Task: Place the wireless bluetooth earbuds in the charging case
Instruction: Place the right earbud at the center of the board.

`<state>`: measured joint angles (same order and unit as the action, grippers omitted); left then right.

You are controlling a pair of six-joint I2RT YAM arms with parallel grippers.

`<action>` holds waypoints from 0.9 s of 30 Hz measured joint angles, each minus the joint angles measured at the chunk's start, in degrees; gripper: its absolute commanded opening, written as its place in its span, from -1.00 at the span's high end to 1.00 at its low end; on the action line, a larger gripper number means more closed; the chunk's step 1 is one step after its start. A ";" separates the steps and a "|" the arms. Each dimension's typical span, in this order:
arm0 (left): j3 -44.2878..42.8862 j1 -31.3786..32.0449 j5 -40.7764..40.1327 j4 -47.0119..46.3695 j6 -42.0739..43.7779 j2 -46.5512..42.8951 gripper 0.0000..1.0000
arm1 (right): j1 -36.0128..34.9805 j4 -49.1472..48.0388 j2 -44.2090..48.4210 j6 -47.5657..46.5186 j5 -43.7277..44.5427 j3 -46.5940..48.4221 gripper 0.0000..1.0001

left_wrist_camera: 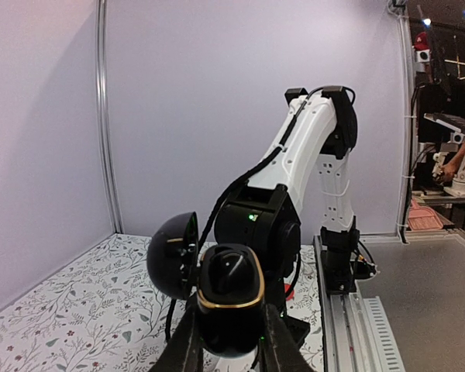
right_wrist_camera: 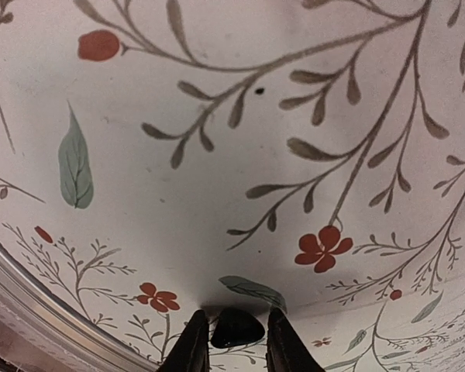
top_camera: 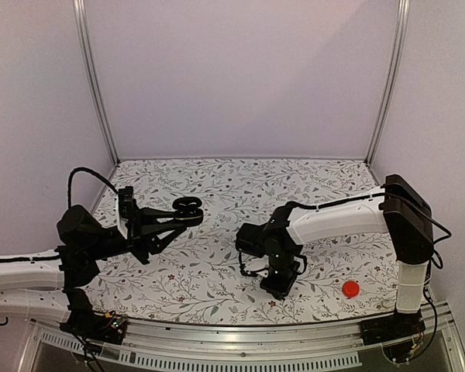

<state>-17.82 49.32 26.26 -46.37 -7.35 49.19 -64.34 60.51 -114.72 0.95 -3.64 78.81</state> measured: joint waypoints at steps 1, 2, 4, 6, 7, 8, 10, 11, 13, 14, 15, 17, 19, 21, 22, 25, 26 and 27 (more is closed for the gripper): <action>0.00 0.00 0.00 0.00 0.00 0.00 0.67 | 0.00 0.33 0.00 0.13 0.00 -0.02 0.34; 0.00 0.00 0.00 0.00 0.00 0.00 0.67 | 0.00 0.61 0.00 0.15 0.02 -0.02 0.32; 0.00 0.00 0.00 0.00 0.00 0.00 0.67 | 0.00 1.05 0.00 0.26 0.02 -0.02 0.32; 0.00 0.00 0.00 -0.02 0.00 0.02 0.67 | 0.00 1.29 0.00 0.35 0.04 0.00 0.35; 0.00 0.00 0.00 0.00 0.00 0.02 0.67 | 0.00 1.42 0.00 0.37 0.07 0.02 0.36; 0.00 0.00 0.00 -0.02 0.00 0.02 0.67 | 0.00 1.60 -0.02 0.33 0.07 0.13 0.38; 0.00 0.00 0.00 -0.02 0.00 0.02 0.67 | 0.00 1.92 -0.02 0.42 0.07 0.57 0.41; 0.00 0.00 0.00 -0.02 0.00 0.02 0.67 | 0.00 2.10 -0.04 0.39 0.07 0.90 0.41; 0.00 0.00 0.00 -0.02 0.00 0.02 0.67 | 0.00 2.34 -0.24 0.50 0.07 1.79 0.45; 0.00 0.00 0.00 -0.02 0.00 0.02 0.67 | 0.00 2.51 -0.44 0.52 0.04 2.38 0.47; 0.00 0.00 0.00 -0.02 0.00 0.02 0.67 | 0.00 2.54 -0.68 0.55 0.04 2.93 0.47; 0.00 0.00 0.00 -0.02 0.02 0.02 0.67 | 0.00 2.54 -1.14 0.55 0.02 3.54 0.46; 0.00 0.00 -0.02 -0.02 0.02 0.02 0.67 | 0.00 2.62 -1.51 0.57 0.04 3.76 0.45; 0.00 0.00 0.00 -0.02 0.00 0.02 0.67 | 0.00 2.89 -1.73 0.66 0.07 3.76 0.42; 0.00 0.00 0.00 -0.02 0.02 0.02 0.67 | 0.00 3.13 -1.81 0.79 0.09 3.76 0.40; 0.00 0.00 -0.02 -0.04 0.00 0.02 0.67 | 0.00 3.76 -1.86 1.31 0.17 3.76 0.38; 0.00 0.00 0.00 -0.07 0.00 0.02 0.67 | 0.00 3.91 -1.86 1.49 0.26 3.76 0.40; 0.02 0.00 0.00 -0.07 0.00 0.02 0.67 | 0.00 4.07 -1.86 1.64 0.28 3.76 0.41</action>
<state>-17.80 49.32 26.26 -46.44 -7.35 49.21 -64.34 64.58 -116.57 2.59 -3.36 82.56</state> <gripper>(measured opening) 0.195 0.307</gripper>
